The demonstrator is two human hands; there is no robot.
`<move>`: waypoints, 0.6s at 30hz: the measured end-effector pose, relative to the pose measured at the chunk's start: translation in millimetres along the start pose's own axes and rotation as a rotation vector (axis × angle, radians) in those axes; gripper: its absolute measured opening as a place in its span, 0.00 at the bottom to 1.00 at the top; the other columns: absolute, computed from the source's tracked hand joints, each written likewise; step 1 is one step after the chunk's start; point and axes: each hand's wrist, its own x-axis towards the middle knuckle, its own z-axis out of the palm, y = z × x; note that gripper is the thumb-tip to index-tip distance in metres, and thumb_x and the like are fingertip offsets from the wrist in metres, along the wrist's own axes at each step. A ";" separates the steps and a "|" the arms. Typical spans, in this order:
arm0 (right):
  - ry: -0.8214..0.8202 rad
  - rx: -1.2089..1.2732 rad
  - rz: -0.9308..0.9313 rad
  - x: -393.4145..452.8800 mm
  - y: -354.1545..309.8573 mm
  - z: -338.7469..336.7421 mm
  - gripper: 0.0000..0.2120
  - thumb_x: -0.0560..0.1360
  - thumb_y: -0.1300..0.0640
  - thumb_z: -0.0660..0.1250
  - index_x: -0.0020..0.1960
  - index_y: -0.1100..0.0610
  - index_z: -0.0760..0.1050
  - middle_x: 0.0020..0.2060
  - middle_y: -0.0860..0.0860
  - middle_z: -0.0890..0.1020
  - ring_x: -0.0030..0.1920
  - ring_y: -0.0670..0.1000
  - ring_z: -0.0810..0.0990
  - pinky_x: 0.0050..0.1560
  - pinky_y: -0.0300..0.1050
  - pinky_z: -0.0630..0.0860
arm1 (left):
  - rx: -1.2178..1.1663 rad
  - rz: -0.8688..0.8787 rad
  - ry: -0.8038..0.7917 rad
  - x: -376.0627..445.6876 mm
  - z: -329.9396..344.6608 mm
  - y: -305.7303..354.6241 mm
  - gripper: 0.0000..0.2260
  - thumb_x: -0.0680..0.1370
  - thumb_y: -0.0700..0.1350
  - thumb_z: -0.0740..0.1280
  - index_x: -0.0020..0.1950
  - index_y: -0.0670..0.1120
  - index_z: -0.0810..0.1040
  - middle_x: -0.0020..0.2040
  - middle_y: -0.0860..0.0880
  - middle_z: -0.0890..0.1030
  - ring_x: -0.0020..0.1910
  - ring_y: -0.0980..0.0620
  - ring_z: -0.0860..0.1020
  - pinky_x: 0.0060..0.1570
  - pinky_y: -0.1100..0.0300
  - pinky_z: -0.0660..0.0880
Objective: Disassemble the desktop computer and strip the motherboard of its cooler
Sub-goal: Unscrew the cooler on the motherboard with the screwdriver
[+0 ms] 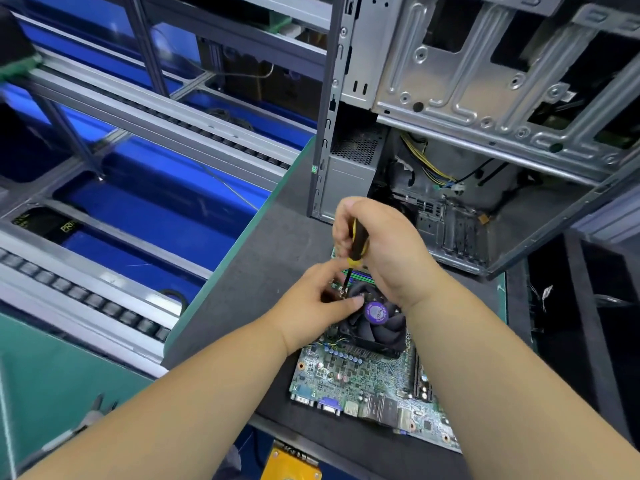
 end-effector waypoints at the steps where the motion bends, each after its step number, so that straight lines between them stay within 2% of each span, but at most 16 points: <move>1: 0.077 -0.048 0.024 1.2 -2.2 -0.6 0.13 0.72 0.50 0.59 0.32 0.55 0.70 0.28 0.50 0.71 0.32 0.52 0.69 0.37 0.48 0.65 | -0.020 0.013 -0.008 1.0 0.9 -1.1 0.17 0.74 0.51 0.70 0.56 0.72 0.74 0.58 0.56 0.73 0.47 0.63 0.76 0.49 0.74 0.70; 3: 0.303 -0.068 0.084 2.6 -1.8 5.3 0.16 0.75 0.47 0.62 0.30 0.52 0.71 0.25 0.46 0.73 0.32 0.50 0.72 0.39 0.47 0.67 | -0.053 0.021 -0.023 1.8 3.0 -5.3 0.17 0.75 0.48 0.70 0.56 0.71 0.76 0.58 0.58 0.74 0.50 0.66 0.74 0.52 0.74 0.68; 4: 0.436 -0.019 0.105 1.9 0.7 10.7 0.19 0.76 0.47 0.63 0.28 0.51 0.70 0.24 0.46 0.72 0.31 0.49 0.71 0.38 0.47 0.66 | -0.052 0.016 -0.022 2.3 4.5 -7.4 0.16 0.75 0.48 0.69 0.57 0.68 0.76 0.59 0.57 0.75 0.55 0.65 0.74 0.56 0.70 0.69; 6: 0.620 0.100 0.009 -2.7 7.2 21.3 0.21 0.77 0.48 0.63 0.27 0.52 0.65 0.24 0.50 0.68 0.28 0.50 0.66 0.35 0.45 0.62 | -0.063 -0.006 -0.014 3.9 7.9 -9.1 0.16 0.73 0.49 0.69 0.60 0.63 0.77 0.61 0.54 0.76 0.62 0.58 0.73 0.63 0.59 0.71; 7: 0.632 0.151 -0.080 -5.3 10.5 24.0 0.21 0.77 0.50 0.61 0.27 0.52 0.63 0.25 0.52 0.65 0.28 0.51 0.62 0.34 0.45 0.60 | -0.079 -0.015 -0.011 4.1 8.7 -8.4 0.16 0.72 0.50 0.69 0.60 0.62 0.77 0.61 0.52 0.76 0.61 0.54 0.74 0.62 0.55 0.72; 8: 0.574 0.202 -0.152 -6.1 13.0 22.6 0.20 0.77 0.52 0.60 0.27 0.53 0.62 0.24 0.52 0.63 0.27 0.52 0.60 0.32 0.44 0.59 | -0.091 -0.016 -0.011 4.4 9.3 -7.5 0.16 0.72 0.50 0.69 0.59 0.62 0.77 0.61 0.50 0.76 0.60 0.51 0.75 0.61 0.53 0.74; 9: 0.438 0.258 -0.178 -4.6 13.5 17.6 0.20 0.76 0.54 0.59 0.26 0.54 0.61 0.22 0.51 0.61 0.25 0.51 0.57 0.30 0.42 0.56 | -0.101 -0.012 -0.012 4.7 9.4 -6.7 0.16 0.72 0.50 0.69 0.59 0.61 0.78 0.61 0.49 0.77 0.59 0.50 0.76 0.60 0.53 0.74; 12: -0.165 0.339 -0.073 7.9 5.1 0.4 0.19 0.73 0.57 0.58 0.23 0.55 0.62 0.19 0.49 0.59 0.22 0.46 0.54 0.27 0.40 0.50 | -0.148 -0.010 -0.012 5.1 8.6 -7.2 0.16 0.73 0.47 0.70 0.60 0.57 0.79 0.62 0.48 0.77 0.61 0.53 0.77 0.63 0.55 0.73; 13: -0.289 0.310 -0.042 10.4 2.0 -2.1 0.19 0.73 0.58 0.57 0.23 0.55 0.62 0.18 0.50 0.59 0.22 0.46 0.54 0.27 0.39 0.50 | -0.148 -0.010 -0.010 5.3 8.6 -7.1 0.15 0.73 0.47 0.70 0.59 0.58 0.79 0.63 0.49 0.77 0.61 0.54 0.77 0.63 0.58 0.73; 14: -0.333 0.280 -0.031 11.9 1.3 -2.7 0.19 0.73 0.59 0.57 0.24 0.56 0.63 0.19 0.50 0.60 0.22 0.46 0.54 0.26 0.39 0.50 | -0.146 -0.008 -0.007 4.9 9.0 -6.8 0.15 0.73 0.48 0.70 0.58 0.60 0.79 0.62 0.49 0.77 0.60 0.55 0.77 0.60 0.62 0.73; 15: -0.309 0.252 -0.034 12.2 1.7 -3.0 0.17 0.74 0.59 0.57 0.26 0.57 0.64 0.19 0.50 0.60 0.23 0.46 0.55 0.26 0.40 0.51 | -0.145 -0.005 -0.002 4.5 9.8 -6.4 0.15 0.73 0.48 0.70 0.56 0.63 0.79 0.62 0.50 0.77 0.58 0.56 0.77 0.58 0.66 0.73; 18: -0.003 0.200 -0.027 7.6 4.2 -0.4 0.14 0.75 0.52 0.61 0.35 0.59 0.68 0.23 0.52 0.67 0.25 0.51 0.62 0.30 0.45 0.60 | -0.147 0.004 0.020 3.9 11.2 -8.0 0.15 0.74 0.46 0.70 0.54 0.66 0.78 0.60 0.49 0.77 0.55 0.59 0.78 0.52 0.71 0.72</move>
